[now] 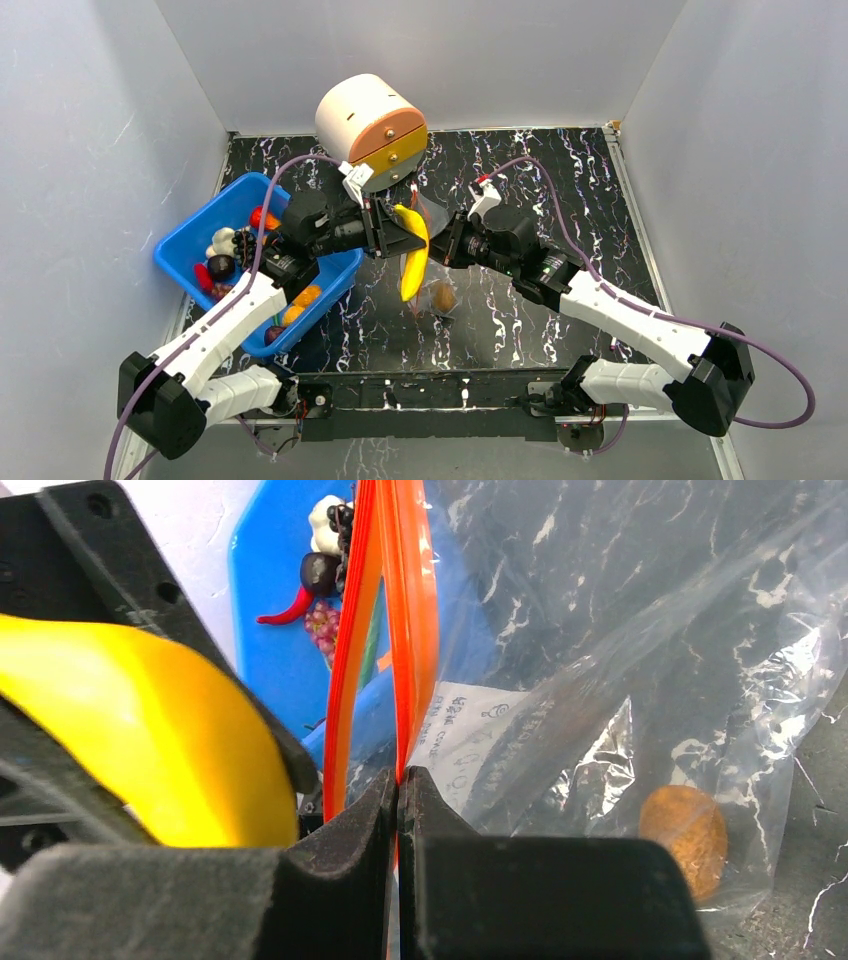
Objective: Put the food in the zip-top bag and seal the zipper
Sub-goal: Place the fake fruit in the zipper food storage bag.
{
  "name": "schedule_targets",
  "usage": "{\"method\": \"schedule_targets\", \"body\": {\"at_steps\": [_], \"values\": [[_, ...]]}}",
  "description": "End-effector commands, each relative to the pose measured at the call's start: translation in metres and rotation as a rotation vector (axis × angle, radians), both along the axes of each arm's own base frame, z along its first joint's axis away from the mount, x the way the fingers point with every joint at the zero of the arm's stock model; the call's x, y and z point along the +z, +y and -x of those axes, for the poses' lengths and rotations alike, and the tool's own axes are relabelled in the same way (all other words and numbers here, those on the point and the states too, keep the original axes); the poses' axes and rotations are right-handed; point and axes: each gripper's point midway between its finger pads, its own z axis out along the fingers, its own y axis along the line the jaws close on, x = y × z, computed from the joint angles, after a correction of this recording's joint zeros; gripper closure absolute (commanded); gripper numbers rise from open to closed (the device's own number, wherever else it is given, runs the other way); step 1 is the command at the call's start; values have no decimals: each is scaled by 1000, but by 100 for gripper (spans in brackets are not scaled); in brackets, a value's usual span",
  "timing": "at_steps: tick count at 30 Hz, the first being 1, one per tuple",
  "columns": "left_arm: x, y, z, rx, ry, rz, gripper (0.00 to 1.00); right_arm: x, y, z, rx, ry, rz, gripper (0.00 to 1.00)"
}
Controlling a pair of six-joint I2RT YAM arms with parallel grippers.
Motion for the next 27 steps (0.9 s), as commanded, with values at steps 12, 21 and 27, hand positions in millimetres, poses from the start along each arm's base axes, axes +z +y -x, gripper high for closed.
{"method": "schedule_targets", "body": {"at_steps": [12,21,27], "values": [[-56,15,-22,133,-51,-200,78,57,8,6,53,-102,-128,100],[-72,25,-27,178,-47,-295,77,62,10,9,69,-114,-143,100],[-80,29,-31,199,-52,-337,77,63,13,12,98,-114,-152,100]]}}
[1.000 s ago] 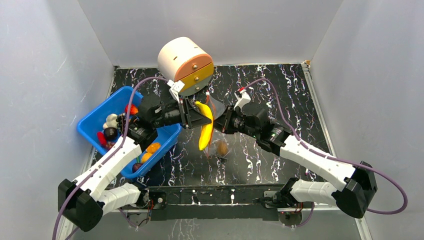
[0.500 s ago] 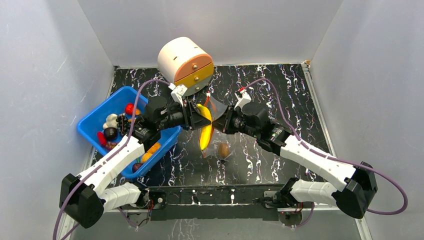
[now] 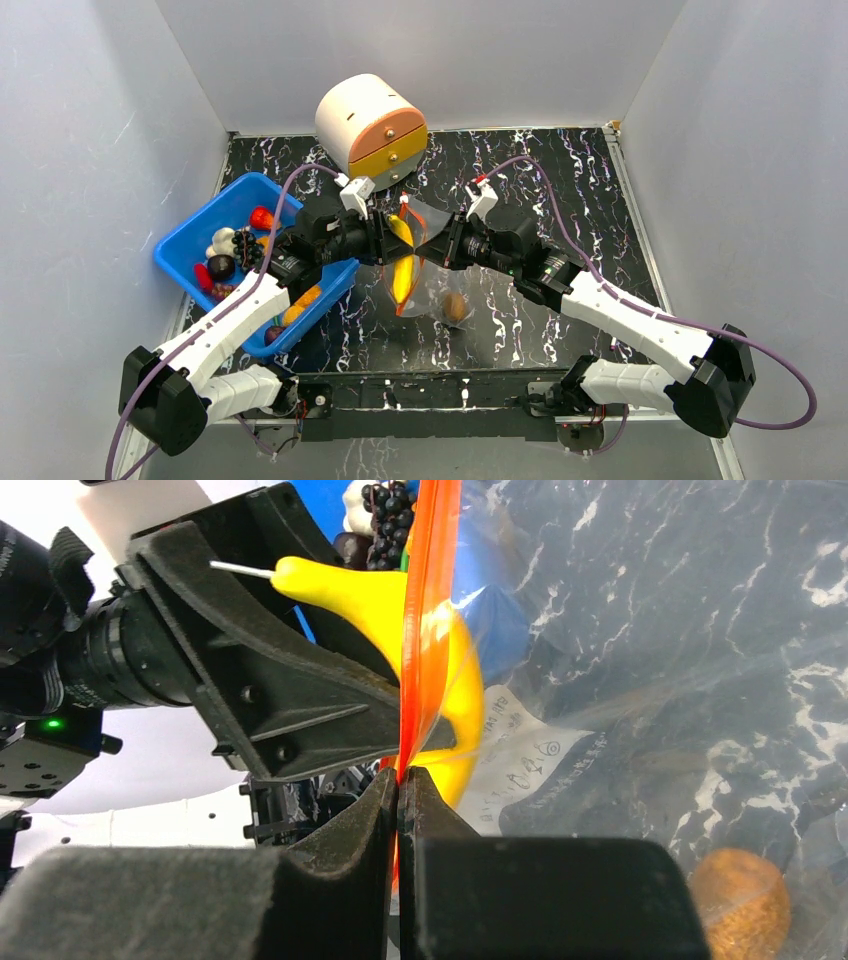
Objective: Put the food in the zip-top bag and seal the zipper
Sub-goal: Place the fake fruit in the zipper food storage bag.
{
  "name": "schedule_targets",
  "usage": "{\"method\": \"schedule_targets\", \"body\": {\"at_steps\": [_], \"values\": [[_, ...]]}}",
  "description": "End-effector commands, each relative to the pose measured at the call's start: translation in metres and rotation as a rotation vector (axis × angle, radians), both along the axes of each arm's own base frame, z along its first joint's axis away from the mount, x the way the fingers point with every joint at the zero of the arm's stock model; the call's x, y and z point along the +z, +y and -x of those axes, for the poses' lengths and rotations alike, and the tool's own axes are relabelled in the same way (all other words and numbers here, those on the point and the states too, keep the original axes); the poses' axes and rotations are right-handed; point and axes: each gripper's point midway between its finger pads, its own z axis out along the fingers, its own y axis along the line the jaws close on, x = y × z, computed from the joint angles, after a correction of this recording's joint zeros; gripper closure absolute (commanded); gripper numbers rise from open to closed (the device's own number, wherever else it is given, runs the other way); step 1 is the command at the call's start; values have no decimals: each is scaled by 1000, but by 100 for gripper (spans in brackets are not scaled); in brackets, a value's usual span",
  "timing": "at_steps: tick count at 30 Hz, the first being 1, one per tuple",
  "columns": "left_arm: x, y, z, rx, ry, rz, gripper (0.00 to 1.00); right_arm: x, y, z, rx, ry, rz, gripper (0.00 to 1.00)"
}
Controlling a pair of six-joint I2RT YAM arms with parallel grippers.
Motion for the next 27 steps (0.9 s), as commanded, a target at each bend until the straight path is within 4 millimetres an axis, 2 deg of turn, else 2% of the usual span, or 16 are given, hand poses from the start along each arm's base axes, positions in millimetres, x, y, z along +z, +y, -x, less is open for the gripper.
{"method": "schedule_targets", "body": {"at_steps": [1,4,7,13,16,27], "values": [[-2,3,-2,9,-27,-35,77,55,8,2,39,-112,-125,100],[-2,1,-3,4,-23,-31,76,56,9,2,44,-113,-127,100],[-2,0,-1,-5,-21,-31,71,56,9,1,39,-114,-127,100],[-5,-1,4,-33,-2,-37,51,53,6,0,20,-115,-124,100],[-1,-2,6,-40,-3,-25,44,51,6,0,20,-109,-122,100],[18,2,11,-33,-27,-6,41,49,1,-1,-9,-105,-115,100]]}}
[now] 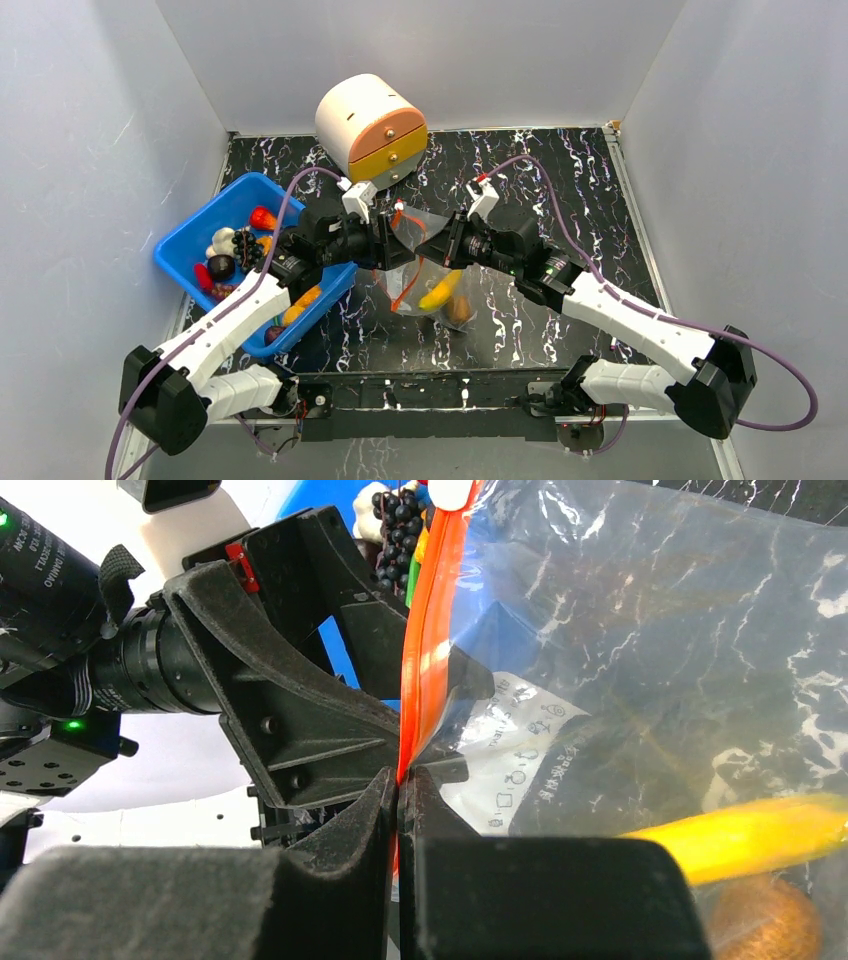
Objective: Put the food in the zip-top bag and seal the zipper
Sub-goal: Place the fake fruit in the zipper food storage bag, then pick up the fake fruit from the bin.
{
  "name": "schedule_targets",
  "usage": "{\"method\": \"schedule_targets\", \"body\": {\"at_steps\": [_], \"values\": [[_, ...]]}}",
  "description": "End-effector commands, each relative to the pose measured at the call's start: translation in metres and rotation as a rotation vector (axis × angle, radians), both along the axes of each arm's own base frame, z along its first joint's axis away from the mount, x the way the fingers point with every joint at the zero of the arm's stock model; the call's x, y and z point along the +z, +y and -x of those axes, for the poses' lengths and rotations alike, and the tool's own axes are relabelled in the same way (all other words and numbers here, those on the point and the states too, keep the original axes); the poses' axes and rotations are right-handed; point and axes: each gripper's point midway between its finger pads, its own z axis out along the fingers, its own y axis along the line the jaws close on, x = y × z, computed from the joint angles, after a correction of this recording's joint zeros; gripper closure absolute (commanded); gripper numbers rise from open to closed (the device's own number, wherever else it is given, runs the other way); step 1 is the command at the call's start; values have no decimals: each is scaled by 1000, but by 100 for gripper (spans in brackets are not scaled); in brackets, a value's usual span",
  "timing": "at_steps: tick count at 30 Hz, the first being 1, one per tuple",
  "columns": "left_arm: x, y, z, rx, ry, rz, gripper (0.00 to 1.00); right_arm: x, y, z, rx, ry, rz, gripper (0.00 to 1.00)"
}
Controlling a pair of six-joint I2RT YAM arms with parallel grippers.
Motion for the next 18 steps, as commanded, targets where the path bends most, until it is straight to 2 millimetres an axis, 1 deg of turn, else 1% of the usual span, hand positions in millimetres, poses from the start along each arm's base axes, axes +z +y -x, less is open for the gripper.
{"method": "schedule_targets", "body": {"at_steps": [1,6,9,14,18], "values": [[36,-2,6,-24,-64,52,41,41,-2,-3,-27,-91,-92,100],[59,1,8,-14,-99,73,39,38,-9,-5,-61,-91,-76,100],[68,9,7,5,-130,34,37,35,-14,-5,-77,-96,-59,100],[82,32,0,90,-195,-68,35,30,-26,-6,-117,-100,-28,100],[96,60,-15,231,-252,-161,39,30,-32,-6,-136,-112,-13,100]]}}
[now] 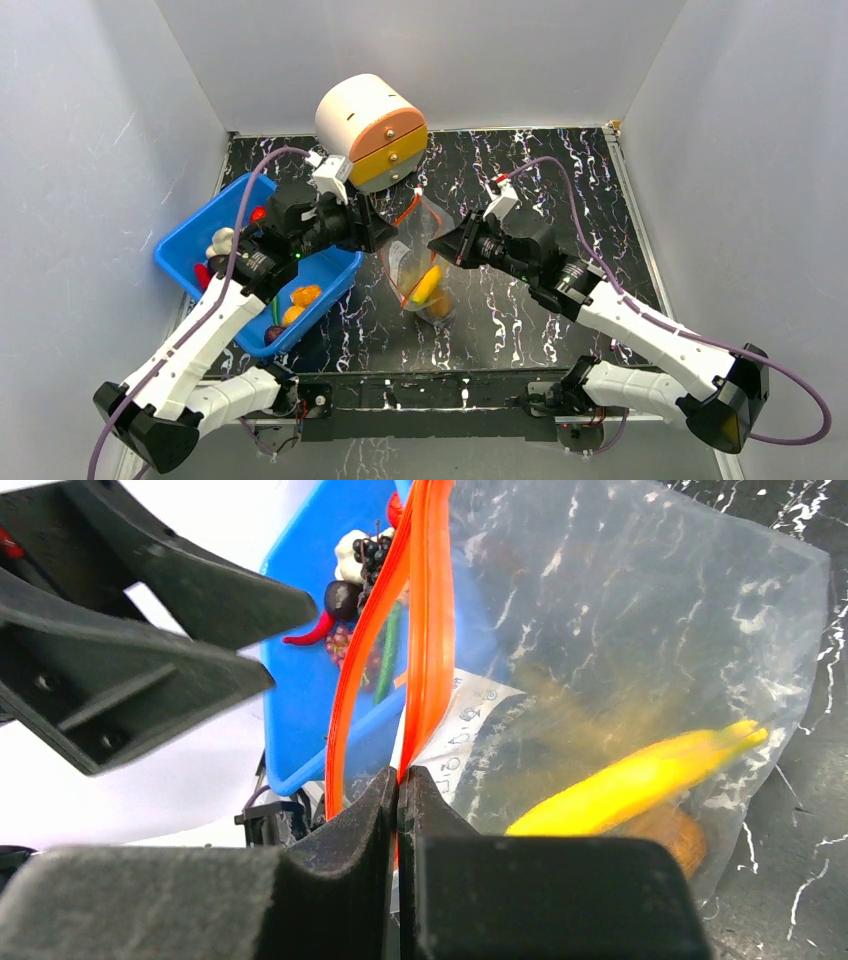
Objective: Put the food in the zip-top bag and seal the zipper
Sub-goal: Pick up the fake fruit from the bin.
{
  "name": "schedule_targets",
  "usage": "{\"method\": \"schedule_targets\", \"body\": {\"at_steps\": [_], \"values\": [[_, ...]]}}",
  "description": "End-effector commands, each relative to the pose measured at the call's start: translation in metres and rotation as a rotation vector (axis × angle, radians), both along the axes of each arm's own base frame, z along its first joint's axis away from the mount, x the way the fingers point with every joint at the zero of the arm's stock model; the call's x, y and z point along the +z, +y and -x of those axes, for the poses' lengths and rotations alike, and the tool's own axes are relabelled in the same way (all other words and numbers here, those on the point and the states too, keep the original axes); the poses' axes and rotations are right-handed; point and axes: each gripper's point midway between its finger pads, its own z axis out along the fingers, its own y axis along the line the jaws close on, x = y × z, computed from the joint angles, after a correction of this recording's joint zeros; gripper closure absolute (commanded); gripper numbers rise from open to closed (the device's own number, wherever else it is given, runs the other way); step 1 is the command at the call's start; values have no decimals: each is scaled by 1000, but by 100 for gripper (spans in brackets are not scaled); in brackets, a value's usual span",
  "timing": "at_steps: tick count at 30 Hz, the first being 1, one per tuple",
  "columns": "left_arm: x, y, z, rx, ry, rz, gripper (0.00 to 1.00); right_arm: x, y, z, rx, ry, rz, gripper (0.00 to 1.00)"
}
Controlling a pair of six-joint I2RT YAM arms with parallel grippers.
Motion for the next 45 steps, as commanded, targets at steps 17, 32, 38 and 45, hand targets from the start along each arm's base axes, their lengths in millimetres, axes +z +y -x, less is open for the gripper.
{"method": "schedule_targets", "body": {"at_steps": [17,32,38,45], "values": [[-28,142,-57,680,35,-385,50,24,-28,6,-60,-114,-2,100],[-121,233,-97,957,253,-313,37,34,-35,10,-65,-139,13,100],[-158,241,-105,935,376,-274,40,35,-39,12,-78,-142,-18,100],[-179,246,-114,903,458,-216,39,38,-38,10,-80,-148,-13,100]]}}
